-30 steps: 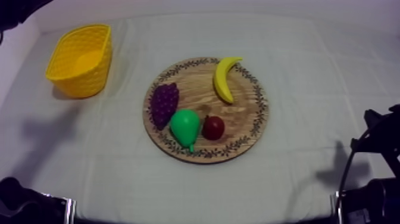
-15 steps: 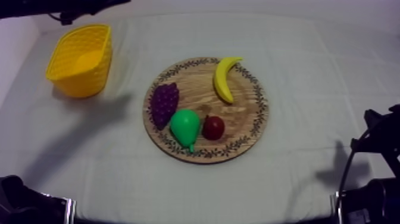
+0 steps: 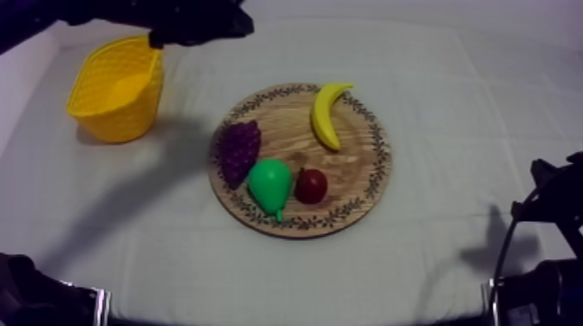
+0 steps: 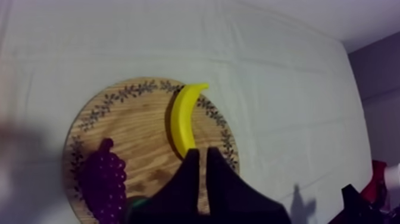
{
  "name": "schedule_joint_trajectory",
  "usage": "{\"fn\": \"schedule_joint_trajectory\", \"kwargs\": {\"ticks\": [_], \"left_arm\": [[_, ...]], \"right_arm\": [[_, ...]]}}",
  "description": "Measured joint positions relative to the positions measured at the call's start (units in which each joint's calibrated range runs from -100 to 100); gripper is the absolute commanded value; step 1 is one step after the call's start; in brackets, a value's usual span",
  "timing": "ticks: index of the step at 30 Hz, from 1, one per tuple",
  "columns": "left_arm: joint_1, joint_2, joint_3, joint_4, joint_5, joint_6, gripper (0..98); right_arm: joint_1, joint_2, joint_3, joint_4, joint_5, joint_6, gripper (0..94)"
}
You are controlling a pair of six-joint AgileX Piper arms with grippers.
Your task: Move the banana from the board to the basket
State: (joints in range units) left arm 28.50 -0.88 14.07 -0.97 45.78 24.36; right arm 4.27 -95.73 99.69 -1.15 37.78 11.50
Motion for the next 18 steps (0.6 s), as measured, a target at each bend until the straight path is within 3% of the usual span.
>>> {"fn": "schedule_joint_trajectory", "kwargs": {"ticks": [3, 14, 16, 18], "left_arm": [[0.3, 2.2, 0.2, 0.97, -1.0, -0.6, 4.8], [2.0, 9.4, -1.9, 0.97, -1.2, -0.7, 5.2], [2.5, 10.2, -2.6, 0.97, -1.2, -0.6, 9.8], [2.8, 10.9, -3.1, 0.97, -1.1, -0.4, 20.5]], "right_arm": [[0.0, 0.0, 0.0, 0.0, 0.0, 0.0, 0.3], [0.0, 0.0, 0.0, 0.0, 0.0, 0.0, 0.3], [0.0, 0.0, 0.0, 0.0, 0.0, 0.0, 0.3], [0.0, 0.0, 0.0, 0.0, 0.0, 0.0, 0.3]]}}
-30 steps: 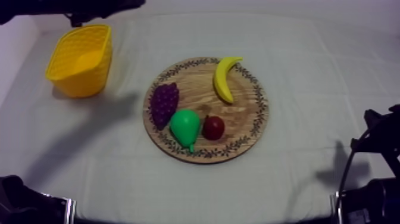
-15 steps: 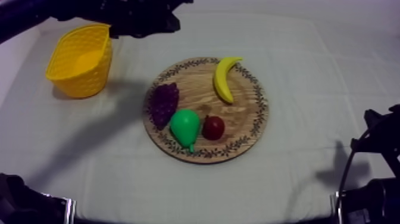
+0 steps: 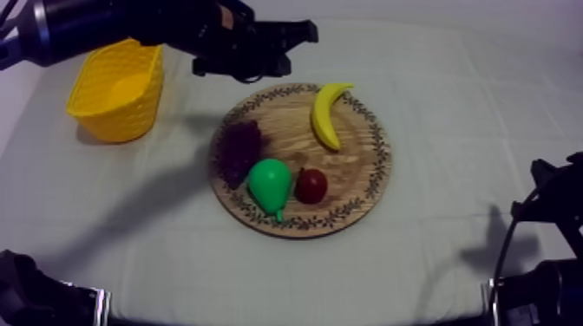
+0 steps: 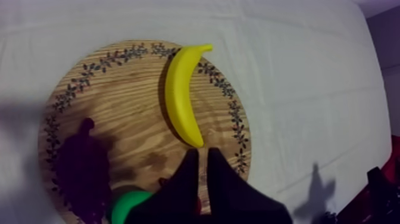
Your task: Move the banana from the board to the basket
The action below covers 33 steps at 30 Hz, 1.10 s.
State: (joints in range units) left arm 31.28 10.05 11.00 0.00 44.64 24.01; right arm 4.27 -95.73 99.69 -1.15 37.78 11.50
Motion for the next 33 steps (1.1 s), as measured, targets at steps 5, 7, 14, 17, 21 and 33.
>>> {"fn": "schedule_joint_trajectory", "kwargs": {"ticks": [5, 7, 14, 17, 21, 33], "left_arm": [[1.0, 0.7, -1.4, 0.33, -0.1, -1.8, 52.4], [1.7, 0.7, -2.6, -0.58, 0.8, -2.1, 56.4], [2.7, 0.6, -4.7, -2.24, 2.3, -0.7, 60.5], [2.4, 0.7, -4.1, -2.29, 2.6, -0.3, 60.7], [1.8, 1.3, -3.2, -1.85, 2.6, -0.1, 60.3], [0.1, 11.2, -11.7, 1.35, 8.1, -1.6, 59.3]], "right_arm": [[0.0, 0.0, 0.0, 0.0, 0.0, 0.0, 0.3], [0.0, 0.0, 0.0, 0.0, 0.0, 0.0, 0.3], [0.0, 0.0, 0.0, 0.0, 0.2, 0.0, 0.3], [0.0, 0.0, 0.0, 0.0, 0.1, 0.0, 0.3], [0.0, 0.0, 0.0, 0.0, 0.1, 0.0, 0.3], [0.0, 0.0, 0.0, 0.0, 0.1, 0.0, 0.3]]}}
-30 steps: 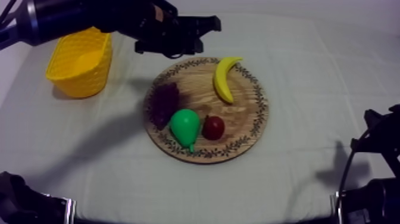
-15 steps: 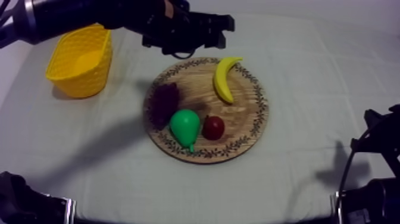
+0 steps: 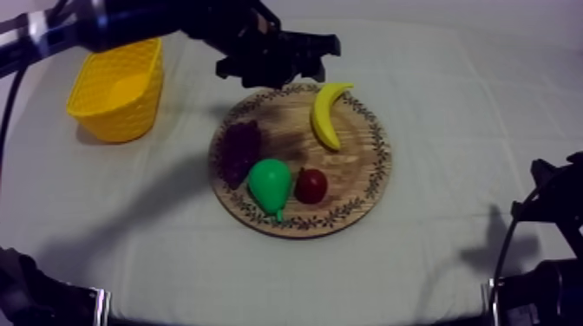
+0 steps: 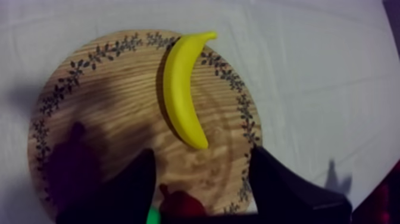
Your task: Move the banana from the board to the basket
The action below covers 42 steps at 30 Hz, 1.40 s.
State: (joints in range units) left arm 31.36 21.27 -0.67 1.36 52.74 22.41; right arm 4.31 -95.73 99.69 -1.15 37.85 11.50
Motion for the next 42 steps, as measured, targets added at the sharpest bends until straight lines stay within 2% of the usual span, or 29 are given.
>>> {"fn": "schedule_joint_trajectory", "kwargs": {"ticks": [13, 25, 42], "left_arm": [[-0.2, 19.3, -26.0, 0.63, 18.0, -0.5, 59.1], [-1.3, 34.1, -46.5, 0.10, 33.1, -0.7, 59.3], [-1.2, 42.2, -55.7, -0.90, 42.7, 0.0, 56.9]], "right_arm": [[0.0, 0.0, 0.0, 0.0, 0.0, 0.0, 0.3], [0.0, 0.0, 0.0, 0.0, 0.0, 0.0, 0.3], [0.1, 0.0, 0.0, 0.0, 0.0, 0.0, 0.3]]}}
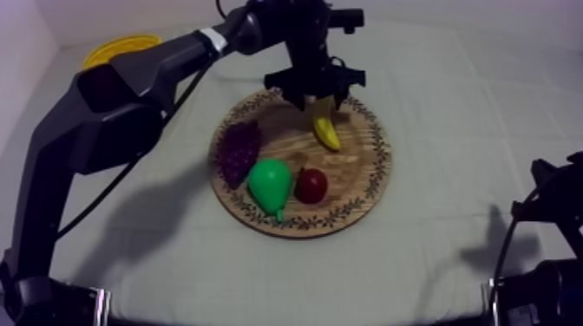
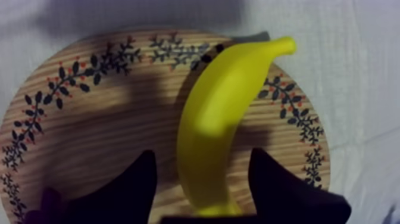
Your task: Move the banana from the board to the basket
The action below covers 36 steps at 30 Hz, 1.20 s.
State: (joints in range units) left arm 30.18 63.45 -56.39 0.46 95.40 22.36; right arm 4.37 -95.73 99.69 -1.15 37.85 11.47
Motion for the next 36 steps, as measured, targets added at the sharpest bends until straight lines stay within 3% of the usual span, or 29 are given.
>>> {"fn": "schedule_joint_trajectory", "kwargs": {"ticks": [14, 23, 36], "left_arm": [[-0.2, 4.0, -5.9, 0.03, 4.3, -1.3, 35.2], [0.5, 2.7, -5.3, -0.84, 4.4, -2.1, 32.0], [-2.1, -13.7, 7.5, -5.82, 4.4, 0.4, 31.6]], "right_arm": [[0.0, 0.0, 0.0, 0.0, 0.0, 0.0, 0.3], [0.0, 0.0, 0.0, 0.0, 0.0, 0.0, 0.3], [0.0, 0.0, 0.0, 0.0, 0.0, 0.0, 0.3]]}}
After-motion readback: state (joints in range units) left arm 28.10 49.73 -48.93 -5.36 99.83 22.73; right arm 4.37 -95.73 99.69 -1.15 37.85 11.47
